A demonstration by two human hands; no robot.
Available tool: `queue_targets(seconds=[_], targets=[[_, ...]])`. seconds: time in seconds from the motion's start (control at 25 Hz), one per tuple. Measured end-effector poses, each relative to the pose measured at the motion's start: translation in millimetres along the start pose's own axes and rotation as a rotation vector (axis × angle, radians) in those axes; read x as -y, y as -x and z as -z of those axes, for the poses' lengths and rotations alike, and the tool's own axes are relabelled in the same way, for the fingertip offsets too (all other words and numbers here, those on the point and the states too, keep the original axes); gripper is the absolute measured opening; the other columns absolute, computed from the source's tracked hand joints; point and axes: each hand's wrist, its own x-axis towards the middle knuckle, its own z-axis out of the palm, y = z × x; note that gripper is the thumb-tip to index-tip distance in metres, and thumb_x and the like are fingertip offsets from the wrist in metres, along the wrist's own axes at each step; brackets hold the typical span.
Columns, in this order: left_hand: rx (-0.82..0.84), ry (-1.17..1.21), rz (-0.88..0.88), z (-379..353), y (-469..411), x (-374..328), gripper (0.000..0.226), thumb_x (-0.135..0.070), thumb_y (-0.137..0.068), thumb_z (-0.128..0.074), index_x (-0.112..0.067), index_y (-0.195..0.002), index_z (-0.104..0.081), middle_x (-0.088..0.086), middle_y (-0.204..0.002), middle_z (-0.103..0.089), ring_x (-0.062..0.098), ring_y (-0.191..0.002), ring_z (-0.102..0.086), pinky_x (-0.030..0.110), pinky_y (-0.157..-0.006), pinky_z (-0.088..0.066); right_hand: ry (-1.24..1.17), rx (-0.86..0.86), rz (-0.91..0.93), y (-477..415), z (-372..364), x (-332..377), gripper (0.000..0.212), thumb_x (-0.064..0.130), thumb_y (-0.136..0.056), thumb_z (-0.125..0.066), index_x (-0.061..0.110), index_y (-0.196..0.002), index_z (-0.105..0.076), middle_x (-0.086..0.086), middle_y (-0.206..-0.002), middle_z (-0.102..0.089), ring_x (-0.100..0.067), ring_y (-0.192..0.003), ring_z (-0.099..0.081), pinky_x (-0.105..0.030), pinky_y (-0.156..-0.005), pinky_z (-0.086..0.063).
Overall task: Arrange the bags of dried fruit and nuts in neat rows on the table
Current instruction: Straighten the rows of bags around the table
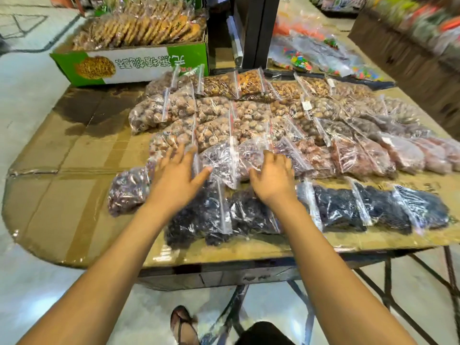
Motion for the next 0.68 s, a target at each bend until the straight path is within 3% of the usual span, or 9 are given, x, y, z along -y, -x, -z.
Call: queue_targets(seconds=[0.36, 0.68], targets=[[0.04, -0.077, -0.026, -71.2, 74.6, -135.6, 0.078, -0.068, -0.09, -0.029, -0.022, -0.153, -0.016, 0.01, -0.162, -0.003, 0.031, -0.148, 0.001, 0.046, -0.119, 0.0, 0.081, 0.067, -0.055, 65.0, 29.0, -144.8, 0.061, 0.043, -0.094, -0.045, 0.007, -0.141, -0.03, -0.023, -0.143, -0.034, -0.04, -0.134, -0.025, -0.05, -0.109, -0.025], [0.113, -0.123, -0.13, -102.2, 78.5, -167.0, 0.083, -0.07, -0.09, -0.027, -0.021, -0.154, -0.008, 0.01, -0.162, 0.003, 0.03, -0.148, 0.006, 0.046, -0.12, 0.004, 0.034, 0.046, -0.122, 79.8, 31.1, -185.4, 0.057, 0.043, -0.093, -0.05, 0.008, -0.137, -0.038, -0.021, -0.139, -0.04, -0.039, -0.129, -0.031, -0.05, -0.104, -0.029]])
